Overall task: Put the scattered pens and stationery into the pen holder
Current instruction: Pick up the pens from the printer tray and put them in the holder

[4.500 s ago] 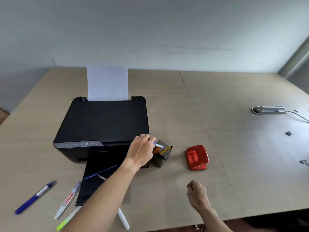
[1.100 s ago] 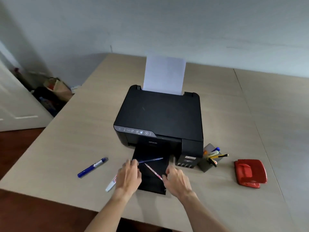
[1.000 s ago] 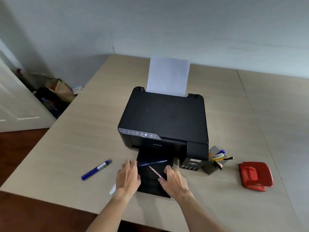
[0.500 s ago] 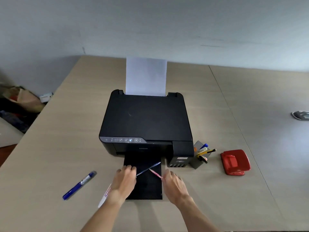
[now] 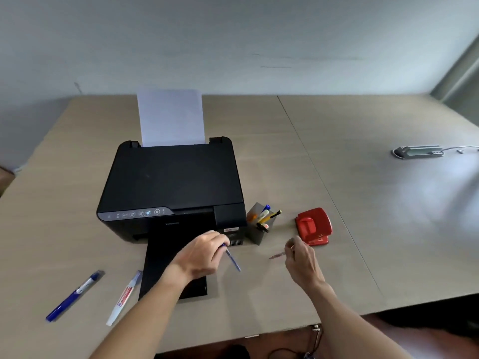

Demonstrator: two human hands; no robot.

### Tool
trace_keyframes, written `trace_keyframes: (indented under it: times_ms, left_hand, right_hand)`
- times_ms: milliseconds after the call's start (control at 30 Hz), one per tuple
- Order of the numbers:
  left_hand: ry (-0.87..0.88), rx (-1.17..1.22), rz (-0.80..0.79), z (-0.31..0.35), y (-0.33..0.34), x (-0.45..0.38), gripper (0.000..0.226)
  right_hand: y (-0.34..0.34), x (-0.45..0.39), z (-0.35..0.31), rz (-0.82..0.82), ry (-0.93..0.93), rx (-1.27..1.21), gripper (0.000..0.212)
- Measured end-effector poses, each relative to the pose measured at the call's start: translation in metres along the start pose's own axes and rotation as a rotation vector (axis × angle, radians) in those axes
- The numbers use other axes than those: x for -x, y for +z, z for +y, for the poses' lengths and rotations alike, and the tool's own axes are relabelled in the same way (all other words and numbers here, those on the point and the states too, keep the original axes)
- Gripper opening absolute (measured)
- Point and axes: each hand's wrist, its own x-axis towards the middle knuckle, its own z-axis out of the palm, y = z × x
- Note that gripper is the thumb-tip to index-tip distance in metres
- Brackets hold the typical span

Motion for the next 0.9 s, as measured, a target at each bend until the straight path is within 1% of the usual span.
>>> trace_keyframes:
  times_ms: [100,167,267,333,533,633,700,767,900]
  left_hand:
    - [0.062,0.034,0.088,0.026,-0.014,-0.043,0.005]
    - [0.049,0.076,0.191,0.041,-0.024,-0.07,0.005]
    - [-0.03,0.115,0.351,0.052,-0.036,-0.102,0.006]
    - [-0.101,0.116,0.404,0.052,-0.039,-0.116,0.007]
    - [-0.221,0.023,0.299,0.05,-0.022,-0.127,0.009]
    - [-0.249,-0.002,0.213,0.047,-0.012,-0.128,0.009]
    - [-0.28,-0.005,0.154,0.046,-0.008,-0.128,0.014]
    - [-0.318,0.015,0.121,0.041,-0.005,-0.129,0.021]
    - [-0.345,0.052,0.143,0.032,-0.005,-0.129,0.02]
  right_hand:
    - [-0.035,-0.021,-0.004,0.254,0.056,-0.15,0.011]
    - [-0.052,-0.033,-0.014,0.338,0.01,-0.221,0.012]
    - [-0.064,-0.047,-0.035,0.36,-0.058,-0.285,0.012]
    - [-0.063,-0.054,-0.046,0.313,-0.089,-0.304,0.012]
    - [-0.035,-0.072,-0.058,0.069,-0.102,-0.259,0.016]
    - [-0.026,-0.076,-0.051,-0.008,-0.095,-0.214,0.014]
    - [-0.026,-0.076,-0.045,-0.025,-0.068,-0.181,0.015]
    - [-0.03,-0.076,-0.041,0.0,-0.053,-0.139,0.018]
    - [-0.041,-0.073,-0.04,0.094,-0.042,-0.113,0.015]
